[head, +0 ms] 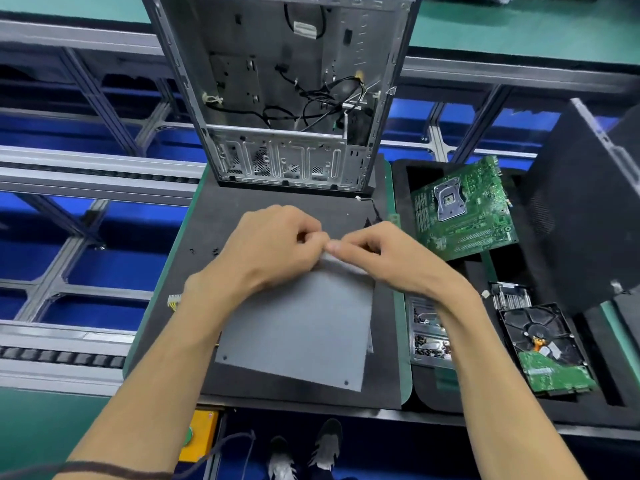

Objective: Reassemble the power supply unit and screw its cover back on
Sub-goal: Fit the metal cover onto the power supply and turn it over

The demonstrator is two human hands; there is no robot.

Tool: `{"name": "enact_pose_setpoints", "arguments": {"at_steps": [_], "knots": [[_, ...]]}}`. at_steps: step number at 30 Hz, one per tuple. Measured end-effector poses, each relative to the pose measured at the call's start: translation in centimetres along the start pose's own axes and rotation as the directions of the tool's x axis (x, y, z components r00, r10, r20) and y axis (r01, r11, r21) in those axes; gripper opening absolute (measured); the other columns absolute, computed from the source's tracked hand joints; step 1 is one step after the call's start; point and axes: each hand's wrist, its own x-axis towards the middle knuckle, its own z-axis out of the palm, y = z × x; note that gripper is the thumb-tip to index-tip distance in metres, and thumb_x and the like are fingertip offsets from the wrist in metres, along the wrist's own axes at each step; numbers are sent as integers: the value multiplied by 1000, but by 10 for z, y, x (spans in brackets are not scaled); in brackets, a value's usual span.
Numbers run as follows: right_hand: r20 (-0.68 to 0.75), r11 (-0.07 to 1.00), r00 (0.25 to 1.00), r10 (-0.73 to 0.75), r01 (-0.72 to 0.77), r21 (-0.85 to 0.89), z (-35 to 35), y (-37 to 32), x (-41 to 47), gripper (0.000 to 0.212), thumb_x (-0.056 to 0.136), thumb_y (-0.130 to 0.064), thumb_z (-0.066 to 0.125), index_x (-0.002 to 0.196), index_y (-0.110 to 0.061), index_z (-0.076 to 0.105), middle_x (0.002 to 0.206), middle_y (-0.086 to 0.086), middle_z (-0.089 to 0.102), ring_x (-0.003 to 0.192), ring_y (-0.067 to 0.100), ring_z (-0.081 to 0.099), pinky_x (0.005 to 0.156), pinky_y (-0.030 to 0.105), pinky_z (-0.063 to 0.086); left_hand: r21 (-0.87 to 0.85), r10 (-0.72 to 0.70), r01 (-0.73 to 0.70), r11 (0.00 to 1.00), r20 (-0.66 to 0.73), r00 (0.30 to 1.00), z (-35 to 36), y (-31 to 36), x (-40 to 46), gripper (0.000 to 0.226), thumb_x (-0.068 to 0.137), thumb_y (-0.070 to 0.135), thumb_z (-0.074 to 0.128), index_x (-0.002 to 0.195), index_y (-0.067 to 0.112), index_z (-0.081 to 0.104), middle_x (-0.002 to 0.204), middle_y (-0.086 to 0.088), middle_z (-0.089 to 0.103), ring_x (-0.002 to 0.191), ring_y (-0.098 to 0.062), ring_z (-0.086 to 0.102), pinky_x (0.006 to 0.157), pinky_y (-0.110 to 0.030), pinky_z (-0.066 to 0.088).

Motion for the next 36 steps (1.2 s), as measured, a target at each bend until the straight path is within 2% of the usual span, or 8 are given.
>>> {"name": "enact_pose_setpoints", "arguments": {"at_steps": [6,10,13,16,22,26,31,36], "knots": [[-205,987,977,56,-23,158,23,23,-2,34,104,-30,58,80,-7,65,73,-4,60,68,8,52,63,26,36,-124,107,-161,979,-360,927,-1,-21,7,21,86,16,50,94,13,70,95,-1,66,96,-27,54,91,-47,42],[-408,864,863,299,-63,500,29,34,-4,32,107,-26,53,88,-7,70,82,-8,72,76,8,63,69,25,44,-395,-293,62,917,-559,776,4,-47,-9,11,94,30,54,94,21,59,90,7,60,86,-11,54,81,-31,45],[-402,697,781,478,-58,715,28,31,0,26,105,-27,56,109,-10,74,109,-1,78,104,16,71,86,38,50,-656,-551,339,674,-141,822,15,-53,-16,32,94,52,62,91,20,57,86,-3,68,73,-10,67,71,-31,57],[-408,658,736,540,-67,750,20,26,7,24,104,-24,57,108,-10,75,108,3,78,99,15,71,84,36,51,-808,-446,444,388,257,857,24,-44,-20,44,95,57,58,100,13,63,94,-18,69,71,-27,76,55,-35,61],[-320,578,748,582,-104,809,16,31,9,19,102,-20,60,95,-11,74,80,-4,79,66,5,72,51,18,51,-743,-397,371,557,154,905,29,-43,-18,35,95,46,64,63,33,66,53,11,54,43,-13,47,41,-14,35],[-260,610,771,581,-201,766,26,43,3,19,103,-22,58,106,-12,74,95,-5,80,80,5,73,60,20,51,-736,-376,447,508,277,884,32,-47,-26,12,96,24,66,91,14,69,58,10,63,53,-7,58,49,-19,45],[-183,600,717,672,-384,702,46,58,-8,19,98,-24,61,92,-14,76,93,-4,79,91,16,66,80,34,43,-704,-344,564,432,449,825,44,-46,-49,10,98,12,63,99,2,63,88,-20,76,71,-24,71,65,-28,59],[-276,734,729,627,-434,522,51,56,-14,31,99,-38,62,92,-13,78,97,-9,79,96,13,68,89,32,46,-749,-263,578,323,516,815,45,-51,-63,3,100,7,60,99,5,58,100,-22,76,85,-31,74,78,-37,63]]}}
